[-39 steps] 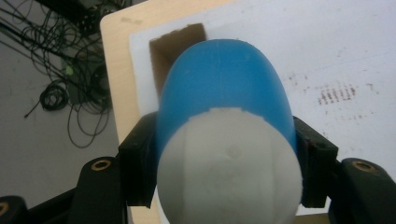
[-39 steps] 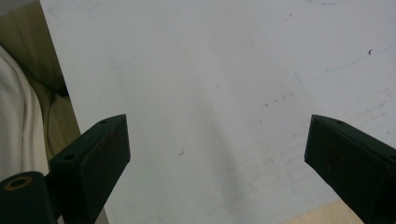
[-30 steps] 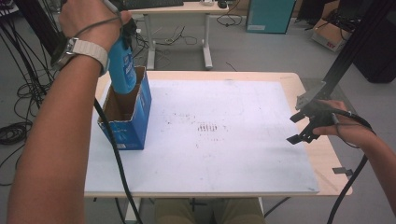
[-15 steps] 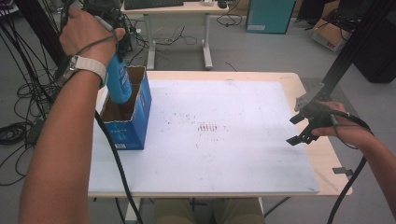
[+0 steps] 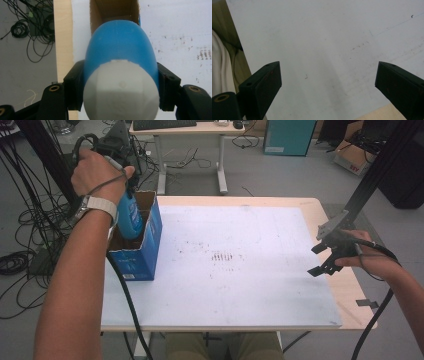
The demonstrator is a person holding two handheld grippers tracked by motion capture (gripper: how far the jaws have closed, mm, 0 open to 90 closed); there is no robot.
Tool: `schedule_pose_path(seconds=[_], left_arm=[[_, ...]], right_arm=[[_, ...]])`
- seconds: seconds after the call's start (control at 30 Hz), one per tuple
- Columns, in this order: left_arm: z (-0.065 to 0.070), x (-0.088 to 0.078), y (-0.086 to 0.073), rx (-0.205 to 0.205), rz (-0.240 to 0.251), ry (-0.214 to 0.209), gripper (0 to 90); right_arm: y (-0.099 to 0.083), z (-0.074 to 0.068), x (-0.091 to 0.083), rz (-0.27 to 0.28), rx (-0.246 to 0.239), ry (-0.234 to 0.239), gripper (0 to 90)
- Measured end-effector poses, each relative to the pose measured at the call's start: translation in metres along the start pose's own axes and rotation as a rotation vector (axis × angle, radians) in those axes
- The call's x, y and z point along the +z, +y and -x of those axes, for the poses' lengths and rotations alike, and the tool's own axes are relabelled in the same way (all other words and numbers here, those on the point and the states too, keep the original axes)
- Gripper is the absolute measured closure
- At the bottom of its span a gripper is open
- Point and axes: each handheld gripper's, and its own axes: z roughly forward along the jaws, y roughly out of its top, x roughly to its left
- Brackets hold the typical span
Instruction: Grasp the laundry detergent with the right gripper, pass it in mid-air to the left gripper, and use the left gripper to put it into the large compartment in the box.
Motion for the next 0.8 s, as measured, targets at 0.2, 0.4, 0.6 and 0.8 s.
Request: schedule_pose_path(seconds=[0.2, 0.4, 0.6, 0.8], left_arm=[[-0.003, 0.019, -0.005, 0.0, -0.005, -0.01, 37.7], [-0.002, 0.037, -0.01, 0.012, -0.019, -0.004, 37.7], [-0.001, 0.051, -0.014, 0.013, -0.021, -0.007, 37.7], [0.0, 0.064, -0.018, 0.017, -0.018, -0.003, 37.7]], right_arm=[[0.0, 0.0, 0.0, -0.004, 0.007, 0.0, 6.8], [0.0, 0.001, 0.002, 0.003, 0.006, 0.001, 6.8], [0.001, 0.001, 0.002, -0.01, 0.016, -0.004, 6.8], [0.0, 0.0, 0.004, -0.007, 0.015, -0.006, 6.8]])
